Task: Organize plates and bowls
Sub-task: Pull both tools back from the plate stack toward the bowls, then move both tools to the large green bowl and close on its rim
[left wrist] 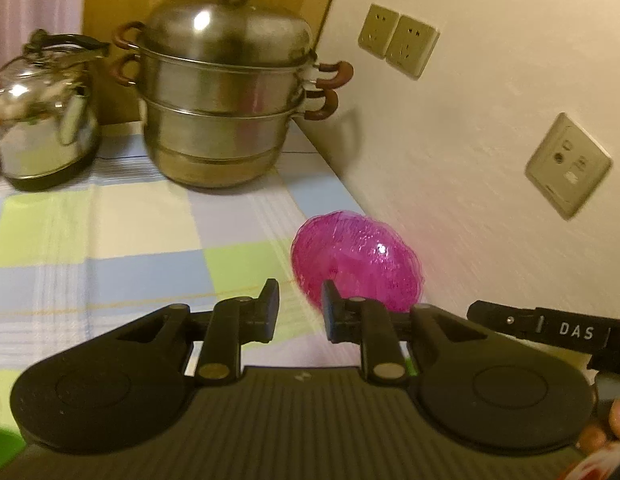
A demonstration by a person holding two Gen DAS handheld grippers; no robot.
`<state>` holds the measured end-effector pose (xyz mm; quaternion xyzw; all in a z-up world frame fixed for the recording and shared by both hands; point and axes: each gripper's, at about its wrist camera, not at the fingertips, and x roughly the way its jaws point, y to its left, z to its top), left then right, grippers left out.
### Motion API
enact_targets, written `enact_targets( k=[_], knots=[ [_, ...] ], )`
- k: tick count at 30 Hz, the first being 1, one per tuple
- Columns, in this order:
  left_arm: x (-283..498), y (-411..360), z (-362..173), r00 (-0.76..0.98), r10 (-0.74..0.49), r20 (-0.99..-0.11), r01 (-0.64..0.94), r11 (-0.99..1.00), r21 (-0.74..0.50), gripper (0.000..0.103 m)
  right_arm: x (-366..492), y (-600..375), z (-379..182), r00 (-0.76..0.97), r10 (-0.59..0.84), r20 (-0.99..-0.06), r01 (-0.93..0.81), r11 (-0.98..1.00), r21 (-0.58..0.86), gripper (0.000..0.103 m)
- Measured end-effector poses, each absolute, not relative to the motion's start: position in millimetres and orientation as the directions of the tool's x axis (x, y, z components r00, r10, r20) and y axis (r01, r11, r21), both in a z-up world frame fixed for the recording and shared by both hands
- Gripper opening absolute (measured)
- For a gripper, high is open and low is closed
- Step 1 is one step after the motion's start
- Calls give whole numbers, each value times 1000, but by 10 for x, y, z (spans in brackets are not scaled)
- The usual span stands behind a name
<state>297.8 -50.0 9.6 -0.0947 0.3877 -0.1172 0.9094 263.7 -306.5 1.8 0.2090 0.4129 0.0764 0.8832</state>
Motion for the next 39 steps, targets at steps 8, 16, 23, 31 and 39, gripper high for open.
enact_targets(
  k=[8, 16, 23, 31, 39],
  knots=[
    [2198, -274, 215, 697, -242, -675, 77, 961, -265, 26, 1985, -3024, 150, 651, 330, -683, 18, 894, 448, 38],
    [1552, -75, 121, 712, -188, -676, -4, 962, -272, 34, 1411, -3017, 74, 623, 335, -706, 25, 895, 446, 38],
    [1108, 100, -8, 712, -134, -689, -69, 963, -260, 38, 1122, -2812, -49, 575, 386, -721, -19, 888, 460, 38],
    [788, 308, -173, 697, -99, -710, -128, 957, -259, 38, 1036, -2562, -222, 526, 425, -736, -52, 880, 471, 38],
    [638, 557, -287, 690, -50, -722, -192, 949, -250, 38, 1033, -2392, -312, 499, 437, -748, -75, 882, 466, 38]
  ],
)
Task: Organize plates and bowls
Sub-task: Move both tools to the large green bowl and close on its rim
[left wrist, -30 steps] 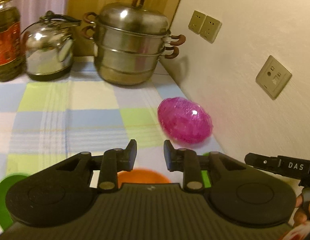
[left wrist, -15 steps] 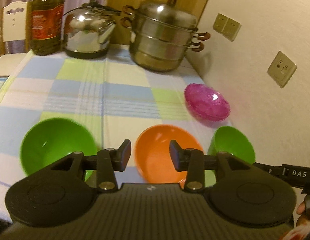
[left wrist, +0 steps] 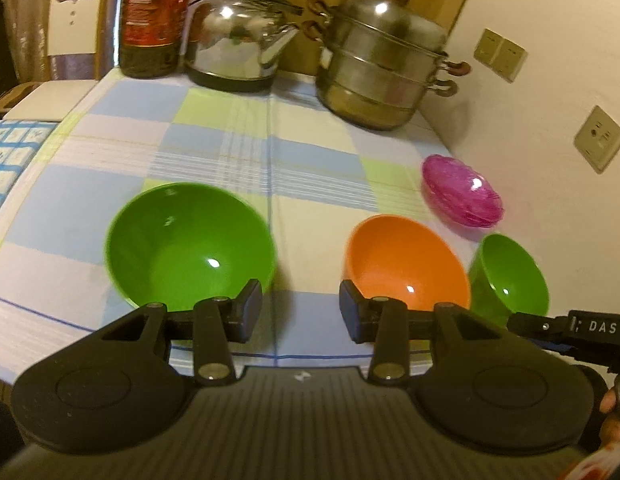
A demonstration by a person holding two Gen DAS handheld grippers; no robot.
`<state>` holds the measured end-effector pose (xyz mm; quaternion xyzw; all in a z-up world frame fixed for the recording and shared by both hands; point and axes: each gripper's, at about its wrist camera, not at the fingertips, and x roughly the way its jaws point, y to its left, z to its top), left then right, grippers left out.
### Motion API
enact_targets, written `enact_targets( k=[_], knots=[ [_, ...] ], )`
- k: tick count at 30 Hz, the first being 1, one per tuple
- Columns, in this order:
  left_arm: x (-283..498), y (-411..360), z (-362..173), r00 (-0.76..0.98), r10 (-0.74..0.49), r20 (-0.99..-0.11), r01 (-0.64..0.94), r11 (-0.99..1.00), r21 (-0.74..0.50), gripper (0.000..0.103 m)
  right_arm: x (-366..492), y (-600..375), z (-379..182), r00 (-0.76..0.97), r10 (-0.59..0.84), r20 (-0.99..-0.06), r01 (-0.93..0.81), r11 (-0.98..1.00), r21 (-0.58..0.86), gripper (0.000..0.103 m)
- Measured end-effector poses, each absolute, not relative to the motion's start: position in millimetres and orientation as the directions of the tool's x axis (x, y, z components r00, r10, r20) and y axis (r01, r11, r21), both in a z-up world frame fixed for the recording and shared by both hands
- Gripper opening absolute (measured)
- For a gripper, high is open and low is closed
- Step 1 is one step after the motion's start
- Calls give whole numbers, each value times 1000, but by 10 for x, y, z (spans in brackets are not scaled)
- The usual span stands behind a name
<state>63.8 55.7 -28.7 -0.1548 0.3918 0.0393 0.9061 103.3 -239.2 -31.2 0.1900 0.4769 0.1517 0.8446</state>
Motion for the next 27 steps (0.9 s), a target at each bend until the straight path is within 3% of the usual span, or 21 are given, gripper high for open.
enact_targets(
  k=[10, 27],
  knots=[
    [627, 884, -302, 688, 8, -725, -239, 947, -216, 38, 1022, -2057, -270, 476, 510, -717, -143, 849, 509, 38],
    [756, 1776, -523, 635, 83, -768, -344, 920, -185, 38, 1208, -659, -505, 343, 610, -715, -340, 790, 511, 38]
  ],
)
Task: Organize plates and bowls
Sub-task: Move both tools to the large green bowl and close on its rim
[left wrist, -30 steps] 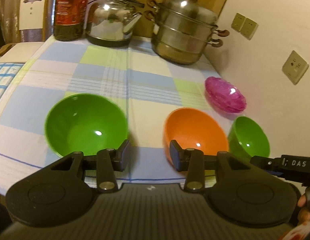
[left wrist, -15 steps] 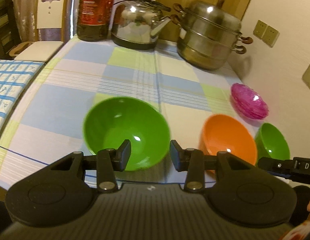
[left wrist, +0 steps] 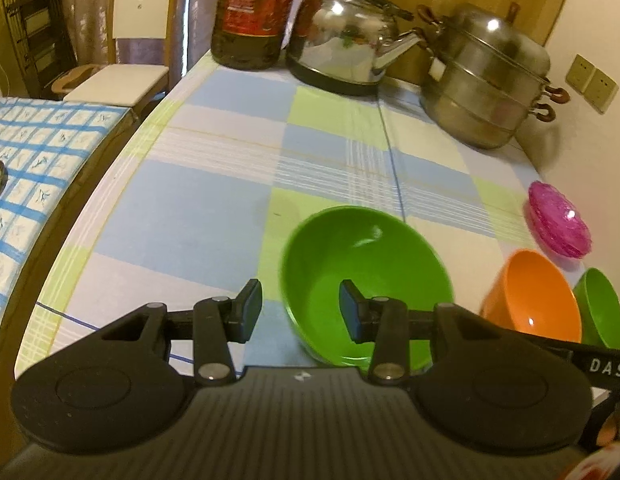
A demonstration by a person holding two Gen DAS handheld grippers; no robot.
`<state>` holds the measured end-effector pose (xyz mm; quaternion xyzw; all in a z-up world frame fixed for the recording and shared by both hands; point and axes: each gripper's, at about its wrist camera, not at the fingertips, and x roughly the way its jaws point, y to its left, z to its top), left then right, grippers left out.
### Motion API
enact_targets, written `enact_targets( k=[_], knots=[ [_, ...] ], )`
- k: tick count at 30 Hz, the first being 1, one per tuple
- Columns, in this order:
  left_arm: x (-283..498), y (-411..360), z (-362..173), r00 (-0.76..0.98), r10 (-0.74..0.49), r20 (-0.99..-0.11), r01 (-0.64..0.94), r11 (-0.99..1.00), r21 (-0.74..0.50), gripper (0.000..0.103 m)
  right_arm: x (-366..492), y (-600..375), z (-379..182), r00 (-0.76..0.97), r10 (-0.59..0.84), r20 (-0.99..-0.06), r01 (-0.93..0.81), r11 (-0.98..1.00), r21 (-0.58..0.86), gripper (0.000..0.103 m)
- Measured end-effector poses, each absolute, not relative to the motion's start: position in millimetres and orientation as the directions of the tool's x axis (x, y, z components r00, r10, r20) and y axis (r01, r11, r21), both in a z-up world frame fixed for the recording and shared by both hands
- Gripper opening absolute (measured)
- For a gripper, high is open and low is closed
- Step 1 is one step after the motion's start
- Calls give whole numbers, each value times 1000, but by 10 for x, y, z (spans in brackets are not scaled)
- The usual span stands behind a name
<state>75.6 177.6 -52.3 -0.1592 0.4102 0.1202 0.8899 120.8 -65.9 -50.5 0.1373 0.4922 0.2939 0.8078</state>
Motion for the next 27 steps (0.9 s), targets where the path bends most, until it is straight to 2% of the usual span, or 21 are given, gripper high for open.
enact_targets(
  k=[13, 23, 27],
  knots=[
    [962, 1977, -841, 598, 32, -801, -355, 907, -228, 36, 1406, -235, -792, 320, 554, -768, -371, 820, 437, 38],
    [1032, 1976, -903, 597, 30, -802, -335, 917, -216, 12, 1483, -190, -919, 297, 546, -783, -343, 827, 446, 37],
    [1049, 1986, -908, 598, 13, -802, -329, 916, -230, 9, 1504, -171, -932, 291, 551, -782, -341, 824, 453, 25]
  ],
)
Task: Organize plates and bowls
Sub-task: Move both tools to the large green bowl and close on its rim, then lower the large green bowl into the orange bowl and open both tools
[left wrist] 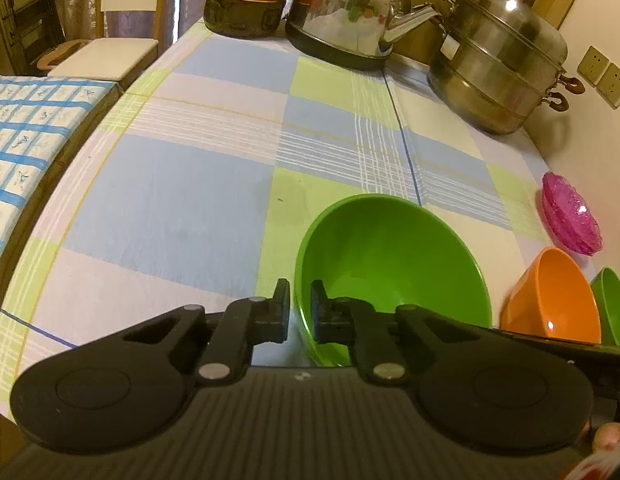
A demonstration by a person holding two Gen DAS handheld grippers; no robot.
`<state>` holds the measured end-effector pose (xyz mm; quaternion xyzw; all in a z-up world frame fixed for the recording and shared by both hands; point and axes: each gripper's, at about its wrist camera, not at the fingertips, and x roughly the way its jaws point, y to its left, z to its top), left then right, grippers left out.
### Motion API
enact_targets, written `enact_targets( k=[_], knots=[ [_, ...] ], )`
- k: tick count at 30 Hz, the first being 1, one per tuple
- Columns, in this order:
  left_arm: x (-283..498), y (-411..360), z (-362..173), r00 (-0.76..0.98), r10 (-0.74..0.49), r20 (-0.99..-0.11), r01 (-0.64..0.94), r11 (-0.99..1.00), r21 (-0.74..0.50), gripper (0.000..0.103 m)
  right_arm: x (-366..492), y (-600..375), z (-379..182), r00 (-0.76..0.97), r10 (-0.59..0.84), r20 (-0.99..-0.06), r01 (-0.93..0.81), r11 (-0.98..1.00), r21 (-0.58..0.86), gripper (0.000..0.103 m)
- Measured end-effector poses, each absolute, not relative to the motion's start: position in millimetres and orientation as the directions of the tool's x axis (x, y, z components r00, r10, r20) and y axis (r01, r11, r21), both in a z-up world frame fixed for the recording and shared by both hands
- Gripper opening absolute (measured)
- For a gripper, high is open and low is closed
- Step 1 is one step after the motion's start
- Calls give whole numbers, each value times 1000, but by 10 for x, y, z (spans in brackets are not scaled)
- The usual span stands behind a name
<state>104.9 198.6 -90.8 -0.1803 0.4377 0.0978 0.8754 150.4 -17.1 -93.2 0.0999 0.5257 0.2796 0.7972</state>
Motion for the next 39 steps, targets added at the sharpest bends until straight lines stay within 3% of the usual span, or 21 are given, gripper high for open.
enact_targets(
  k=[2, 5, 21, 30, 39],
  knots=[
    [1051, 1980, -899, 595, 13, -804, -327, 918, -226, 9, 1502, -145, -919, 290, 554, -781, -349, 821, 452, 18],
    [1043, 1956, -885, 589, 17, -808, -321, 922, -215, 9, 1488, -115, -902, 299, 535, -790, -351, 831, 430, 17],
    [951, 1726, -252, 663, 11, -749, -262, 940, -218, 9, 1352, -401, -412, 383, 565, -731, -367, 819, 441, 17],
    [1077, 1169, 190, 725, -83, -684, -124, 961, -248, 9, 1294, -990, 9, 466, 522, -714, -333, 851, 405, 17],
    [1412, 620, 126, 710, -193, -677, -7, 960, -281, 9, 1308, -1607, -12, 499, 432, -751, -217, 901, 375, 17]
  ],
)
